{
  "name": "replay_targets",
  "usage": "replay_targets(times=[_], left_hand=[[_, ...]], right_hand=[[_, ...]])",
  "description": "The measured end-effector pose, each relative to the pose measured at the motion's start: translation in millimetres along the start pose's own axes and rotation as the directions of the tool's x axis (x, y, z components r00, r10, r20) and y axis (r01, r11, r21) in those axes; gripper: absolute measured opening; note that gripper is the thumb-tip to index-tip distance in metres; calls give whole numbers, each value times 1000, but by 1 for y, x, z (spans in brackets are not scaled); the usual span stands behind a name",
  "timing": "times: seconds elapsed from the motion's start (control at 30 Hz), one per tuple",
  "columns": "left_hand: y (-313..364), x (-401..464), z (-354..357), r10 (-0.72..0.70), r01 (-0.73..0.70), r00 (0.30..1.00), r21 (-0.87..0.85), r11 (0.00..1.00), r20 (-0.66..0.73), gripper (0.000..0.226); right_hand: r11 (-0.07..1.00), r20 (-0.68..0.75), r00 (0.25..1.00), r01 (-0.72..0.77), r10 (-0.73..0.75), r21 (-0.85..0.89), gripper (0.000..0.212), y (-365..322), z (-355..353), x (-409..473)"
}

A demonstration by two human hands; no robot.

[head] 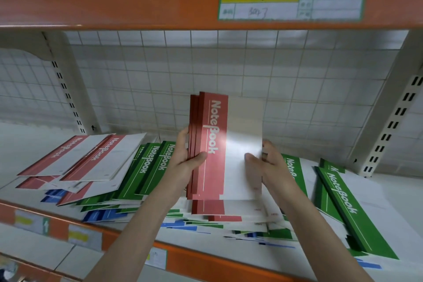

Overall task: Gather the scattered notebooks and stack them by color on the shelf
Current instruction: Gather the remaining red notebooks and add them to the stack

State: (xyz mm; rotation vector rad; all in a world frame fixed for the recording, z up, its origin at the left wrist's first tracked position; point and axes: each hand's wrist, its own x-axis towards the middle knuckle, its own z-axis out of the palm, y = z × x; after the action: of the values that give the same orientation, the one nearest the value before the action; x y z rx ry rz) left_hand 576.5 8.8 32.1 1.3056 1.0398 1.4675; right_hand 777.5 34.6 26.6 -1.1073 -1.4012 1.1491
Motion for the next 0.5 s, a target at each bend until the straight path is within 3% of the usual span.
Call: replay_targets(times=[0.1,0.2,0.3,0.4,0.5], left_hand=[[5,-2,4,74,-77,996,74,994,44,44],[9,-3,10,123,-120,992,126,985,-20,31],[7,-3,20,114,-105,981,69,992,-155,40],[-5,-5,26,88,-80,964,39,996,-252,45],[-15,-9,27,81,-72,956,43,996,-282,43]], right_hand=[[989,-30,994,110,-108,103,30,-8,5,-3],[969,-44,988,151,-145,197,31,-9,10,-6],[968,-32,986,168,-165,187,35,-8,18,-12],[984,-43,995,97,-91,152,51,3,24,-16],[986,1,996,84,-85,147,21,13,25,-20]])
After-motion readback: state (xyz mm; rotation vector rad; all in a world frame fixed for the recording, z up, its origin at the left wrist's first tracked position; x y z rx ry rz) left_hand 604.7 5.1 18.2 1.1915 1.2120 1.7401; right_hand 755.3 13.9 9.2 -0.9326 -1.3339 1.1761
